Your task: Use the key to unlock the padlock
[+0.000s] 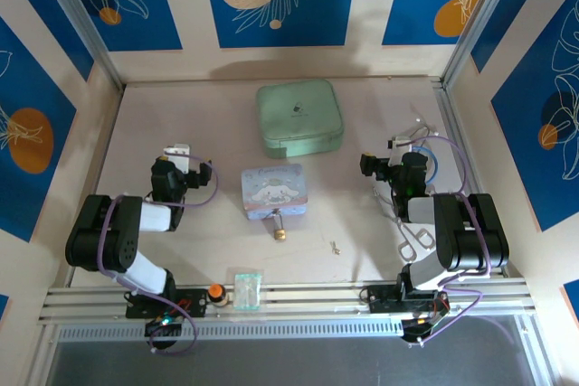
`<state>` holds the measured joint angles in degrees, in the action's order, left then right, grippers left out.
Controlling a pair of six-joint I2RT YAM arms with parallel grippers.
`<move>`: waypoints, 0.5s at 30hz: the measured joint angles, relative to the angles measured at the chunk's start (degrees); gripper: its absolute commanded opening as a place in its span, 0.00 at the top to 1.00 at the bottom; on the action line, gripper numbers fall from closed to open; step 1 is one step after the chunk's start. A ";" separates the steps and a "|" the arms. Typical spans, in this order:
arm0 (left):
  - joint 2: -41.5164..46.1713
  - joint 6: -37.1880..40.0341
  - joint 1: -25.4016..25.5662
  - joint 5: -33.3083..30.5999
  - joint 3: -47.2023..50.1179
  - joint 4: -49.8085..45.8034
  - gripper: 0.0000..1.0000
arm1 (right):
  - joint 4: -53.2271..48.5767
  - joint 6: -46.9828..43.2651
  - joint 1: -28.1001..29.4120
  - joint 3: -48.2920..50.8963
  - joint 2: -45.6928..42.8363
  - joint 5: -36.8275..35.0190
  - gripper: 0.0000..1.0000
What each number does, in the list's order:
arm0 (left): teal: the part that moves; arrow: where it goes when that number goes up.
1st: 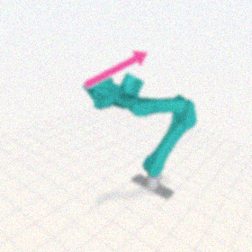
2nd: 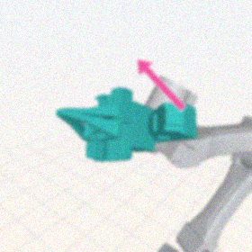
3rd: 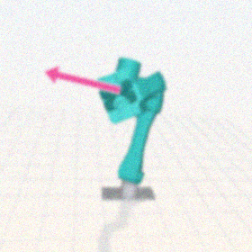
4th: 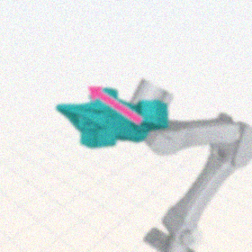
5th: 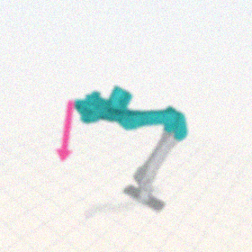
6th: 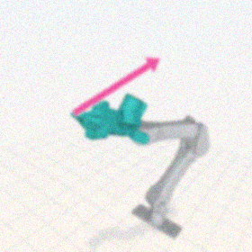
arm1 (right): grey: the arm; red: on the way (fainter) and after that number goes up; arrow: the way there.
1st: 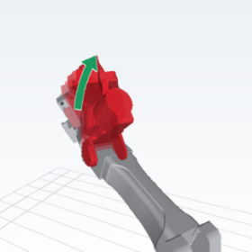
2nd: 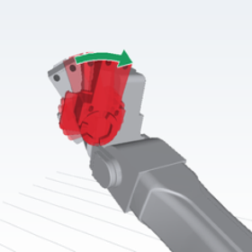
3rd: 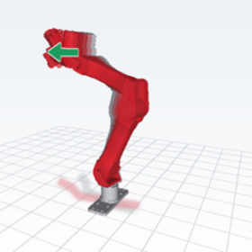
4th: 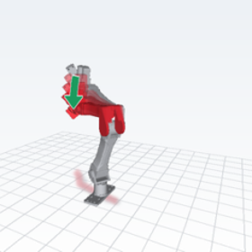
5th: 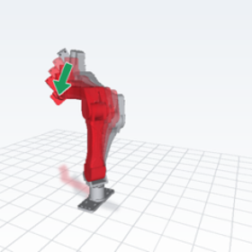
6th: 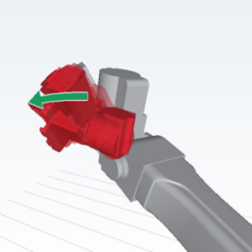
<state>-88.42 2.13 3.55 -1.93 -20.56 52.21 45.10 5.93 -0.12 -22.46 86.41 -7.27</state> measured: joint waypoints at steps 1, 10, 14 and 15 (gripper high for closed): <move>0.79 0.07 0.00 0.24 -0.02 -1.05 0.01 | -0.33 0.13 0.00 0.00 -0.15 0.00 0.01; 16.59 -2.56 0.11 -1.84 -1.16 -11.91 0.01 | -14.60 2.23 0.04 -4.31 -12.07 0.11 0.01; 24.61 -13.51 0.11 -3.23 -6.12 -21.09 0.00 | -25.68 9.66 -0.13 -11.06 -20.63 1.73 0.01; 26.29 -17.11 0.09 -3.15 -7.54 -23.19 0.00 | -28.26 11.93 -0.28 -12.44 -22.49 2.80 0.01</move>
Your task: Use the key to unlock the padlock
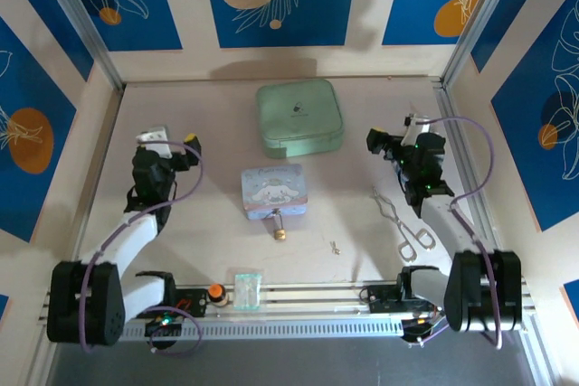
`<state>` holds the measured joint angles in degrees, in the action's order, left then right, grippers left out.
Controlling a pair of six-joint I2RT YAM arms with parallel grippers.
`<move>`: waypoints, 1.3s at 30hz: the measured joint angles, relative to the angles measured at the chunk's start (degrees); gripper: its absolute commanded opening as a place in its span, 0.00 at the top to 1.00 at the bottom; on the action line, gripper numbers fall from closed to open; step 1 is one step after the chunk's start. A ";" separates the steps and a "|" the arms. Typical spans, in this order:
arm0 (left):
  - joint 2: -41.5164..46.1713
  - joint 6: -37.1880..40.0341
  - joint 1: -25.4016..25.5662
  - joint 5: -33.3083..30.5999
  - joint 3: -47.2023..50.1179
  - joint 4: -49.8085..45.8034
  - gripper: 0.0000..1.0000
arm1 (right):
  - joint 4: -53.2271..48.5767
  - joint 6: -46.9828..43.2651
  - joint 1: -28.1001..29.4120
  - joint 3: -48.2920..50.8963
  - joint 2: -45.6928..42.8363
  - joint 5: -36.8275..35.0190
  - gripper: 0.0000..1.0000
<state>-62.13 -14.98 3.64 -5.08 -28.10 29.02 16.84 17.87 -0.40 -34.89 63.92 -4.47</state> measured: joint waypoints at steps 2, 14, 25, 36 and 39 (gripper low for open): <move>2.89 -5.90 0.00 1.07 -0.94 -1.75 0.00 | -3.93 3.23 -0.11 -1.42 -2.58 2.56 0.01; 8.74 -27.43 11.80 8.28 -1.95 -26.27 0.03 | -30.97 11.08 12.17 -4.35 -10.05 10.34 0.03; 6.03 -39.30 36.17 4.68 -8.24 -34.60 0.00 | -47.95 19.93 36.92 -3.93 -6.97 -2.82 0.16; -3.72 -44.78 52.17 -0.22 -10.10 -36.35 0.02 | -53.77 29.53 44.76 2.84 -5.81 -6.95 0.38; -6.25 -45.62 55.93 -1.92 -11.74 -37.40 0.02 | -53.86 31.01 45.83 3.74 -4.26 -6.99 0.46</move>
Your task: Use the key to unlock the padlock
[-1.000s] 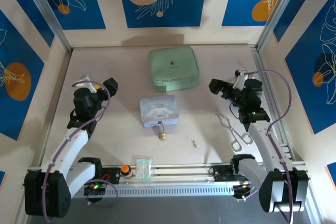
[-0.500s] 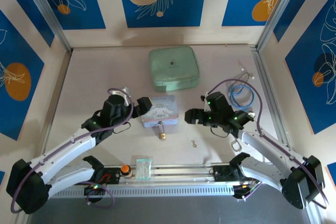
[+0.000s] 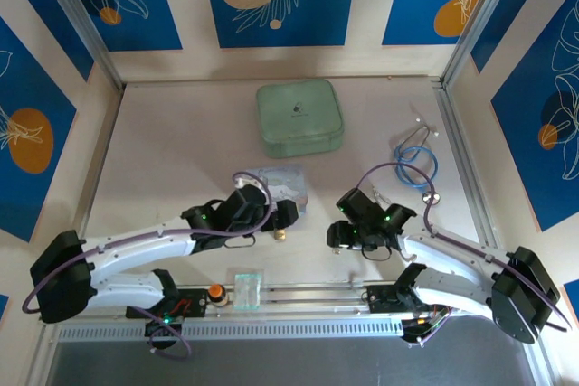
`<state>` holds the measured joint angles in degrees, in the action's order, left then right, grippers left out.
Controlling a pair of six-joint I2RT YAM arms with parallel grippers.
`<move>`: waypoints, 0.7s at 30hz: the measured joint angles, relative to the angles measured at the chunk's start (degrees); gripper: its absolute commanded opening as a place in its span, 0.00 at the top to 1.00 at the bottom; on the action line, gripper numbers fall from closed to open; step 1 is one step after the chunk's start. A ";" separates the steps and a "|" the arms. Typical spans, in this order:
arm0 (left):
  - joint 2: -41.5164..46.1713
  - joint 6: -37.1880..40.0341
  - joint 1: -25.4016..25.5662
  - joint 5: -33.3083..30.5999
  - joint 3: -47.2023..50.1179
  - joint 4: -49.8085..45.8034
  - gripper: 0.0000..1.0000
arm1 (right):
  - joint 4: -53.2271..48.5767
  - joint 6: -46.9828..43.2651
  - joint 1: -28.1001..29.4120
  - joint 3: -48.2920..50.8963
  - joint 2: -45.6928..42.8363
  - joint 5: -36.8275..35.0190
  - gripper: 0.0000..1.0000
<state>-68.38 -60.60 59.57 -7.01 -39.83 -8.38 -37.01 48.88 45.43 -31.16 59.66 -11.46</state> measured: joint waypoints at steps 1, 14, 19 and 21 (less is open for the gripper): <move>-0.46 -0.28 1.01 -0.57 -0.63 -0.22 0.02 | 0.11 0.31 0.61 0.00 0.92 -0.15 0.48; -2.54 -2.49 3.10 -2.97 -1.86 0.20 0.03 | 0.61 1.77 6.67 -1.16 9.70 -3.34 0.63; -2.58 -2.58 3.15 -3.93 -1.86 0.15 0.03 | 1.68 1.75 6.97 -2.45 12.11 -3.61 0.66; -2.60 -2.58 3.15 -4.20 -1.86 0.15 0.03 | 1.70 1.75 7.19 -2.97 13.07 -3.61 0.68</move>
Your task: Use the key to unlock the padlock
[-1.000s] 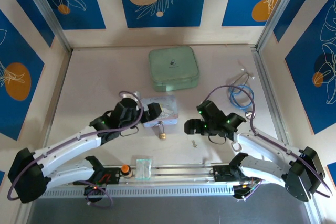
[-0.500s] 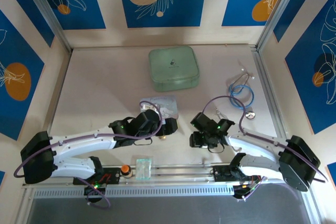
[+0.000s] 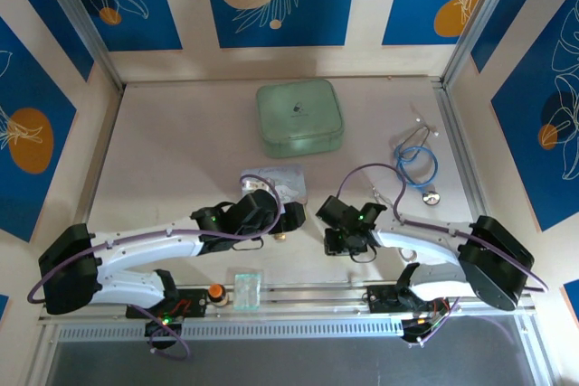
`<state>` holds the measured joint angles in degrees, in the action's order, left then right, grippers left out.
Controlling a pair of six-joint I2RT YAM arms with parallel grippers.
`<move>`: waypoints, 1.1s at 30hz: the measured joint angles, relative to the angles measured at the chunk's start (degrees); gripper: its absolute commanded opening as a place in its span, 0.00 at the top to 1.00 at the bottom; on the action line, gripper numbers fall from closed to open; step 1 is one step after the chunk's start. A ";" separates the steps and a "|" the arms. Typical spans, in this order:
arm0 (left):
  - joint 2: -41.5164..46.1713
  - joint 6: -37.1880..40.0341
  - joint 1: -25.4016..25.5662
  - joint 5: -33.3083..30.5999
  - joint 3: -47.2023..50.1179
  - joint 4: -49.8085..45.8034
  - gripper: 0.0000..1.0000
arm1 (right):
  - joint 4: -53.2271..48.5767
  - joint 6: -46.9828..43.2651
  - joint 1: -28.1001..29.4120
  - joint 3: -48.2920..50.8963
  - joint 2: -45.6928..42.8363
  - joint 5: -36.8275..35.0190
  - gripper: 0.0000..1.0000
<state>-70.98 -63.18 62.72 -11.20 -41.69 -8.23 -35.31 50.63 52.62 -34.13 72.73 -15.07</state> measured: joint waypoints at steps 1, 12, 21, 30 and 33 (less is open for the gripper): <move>0.02 0.00 0.00 -0.07 0.00 0.00 0.03 | -0.09 0.04 0.24 -0.22 0.42 -0.02 0.74; 0.02 -1.46 0.00 -0.94 0.22 0.07 0.03 | -2.27 1.27 2.82 -2.05 3.98 -1.20 0.76; 0.00 -2.43 0.00 -1.99 0.81 -0.46 0.03 | -3.34 0.96 2.51 -3.23 4.98 -1.31 0.98; -1.29 -3.48 -0.02 -2.01 -0.15 -0.26 0.10 | -3.21 -4.98 1.11 -2.75 -1.68 -0.07 0.99; -1.66 -4.94 0.00 -0.59 -0.17 1.03 0.15 | -2.84 -9.03 0.87 -3.08 -5.25 1.66 0.99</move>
<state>-72.64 -68.12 62.72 -11.79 -41.87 -7.20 -38.15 41.60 53.49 -37.21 67.48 -13.41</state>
